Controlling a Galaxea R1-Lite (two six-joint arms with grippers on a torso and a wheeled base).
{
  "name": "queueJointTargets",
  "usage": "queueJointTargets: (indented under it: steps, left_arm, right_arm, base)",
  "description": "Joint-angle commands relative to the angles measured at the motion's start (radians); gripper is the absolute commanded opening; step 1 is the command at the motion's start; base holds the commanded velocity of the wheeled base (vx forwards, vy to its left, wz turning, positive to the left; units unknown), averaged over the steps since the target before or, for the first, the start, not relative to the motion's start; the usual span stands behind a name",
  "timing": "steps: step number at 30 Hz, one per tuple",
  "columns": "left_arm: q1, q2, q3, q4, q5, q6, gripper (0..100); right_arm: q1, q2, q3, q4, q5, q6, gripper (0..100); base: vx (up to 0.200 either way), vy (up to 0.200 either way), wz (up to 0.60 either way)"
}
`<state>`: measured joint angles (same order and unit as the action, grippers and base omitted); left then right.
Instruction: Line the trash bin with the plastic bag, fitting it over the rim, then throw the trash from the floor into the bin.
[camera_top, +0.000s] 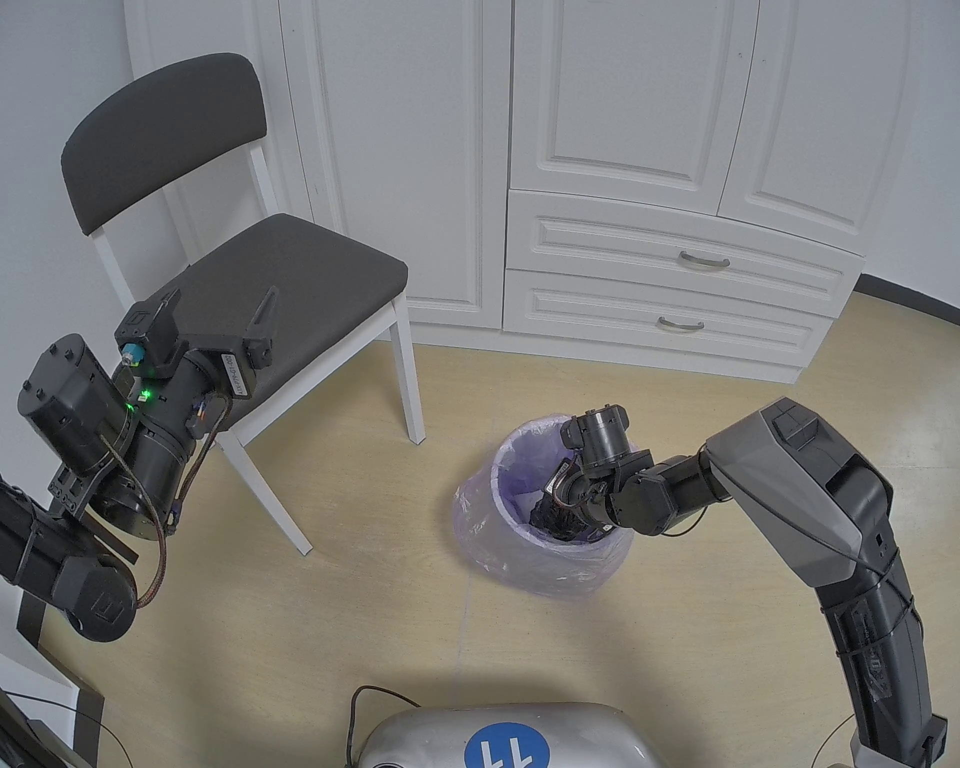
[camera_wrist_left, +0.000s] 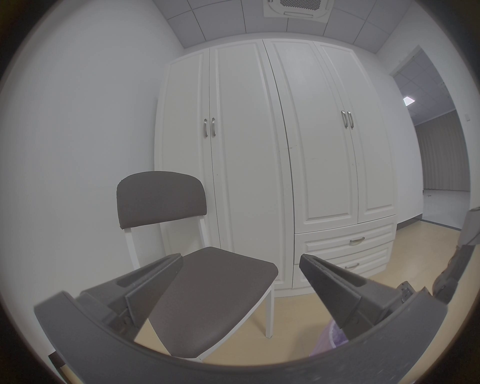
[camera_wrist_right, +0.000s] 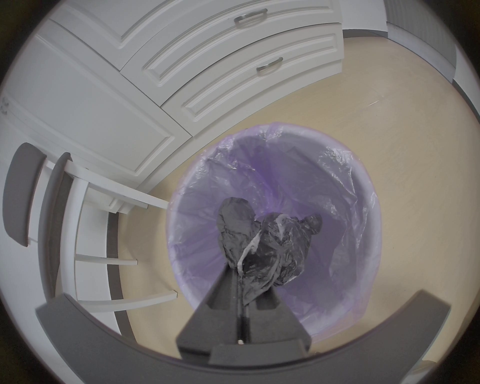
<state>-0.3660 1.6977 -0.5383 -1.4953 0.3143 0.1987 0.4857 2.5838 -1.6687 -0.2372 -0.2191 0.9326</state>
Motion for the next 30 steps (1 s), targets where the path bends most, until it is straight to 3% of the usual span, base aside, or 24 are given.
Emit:
queueJointTargets:
  steps: [1, 19, 20, 30]
  left_arm:
    - [-0.001, 0.002, 0.0, 0.0, 0.0, 0.001, 100]
    - [-0.001, 0.019, 0.001, -0.029, -0.001, 0.007, 100]
    - [-0.001, 0.019, 0.001, -0.034, -0.001, 0.011, 100]
    - [-0.001, 0.022, 0.003, -0.039, -0.001, 0.018, 100]
  right_arm:
    - [-0.004, 0.027, -0.013, -0.001, 0.0, 0.0, 0]
    - [-0.004, 0.056, -0.034, -0.004, -0.002, 0.0, 0]
    - [-0.004, 0.056, -0.034, -0.004, -0.003, 0.0, 100]
    - [-0.007, 0.025, -0.029, -0.002, -0.012, 0.002, 100]
  base:
    - [0.0, 0.0, 0.0]
    - [0.0, 0.0, 0.0]
    - [0.0, 0.0, 0.0]
    - [0.0, 0.0, 0.0]
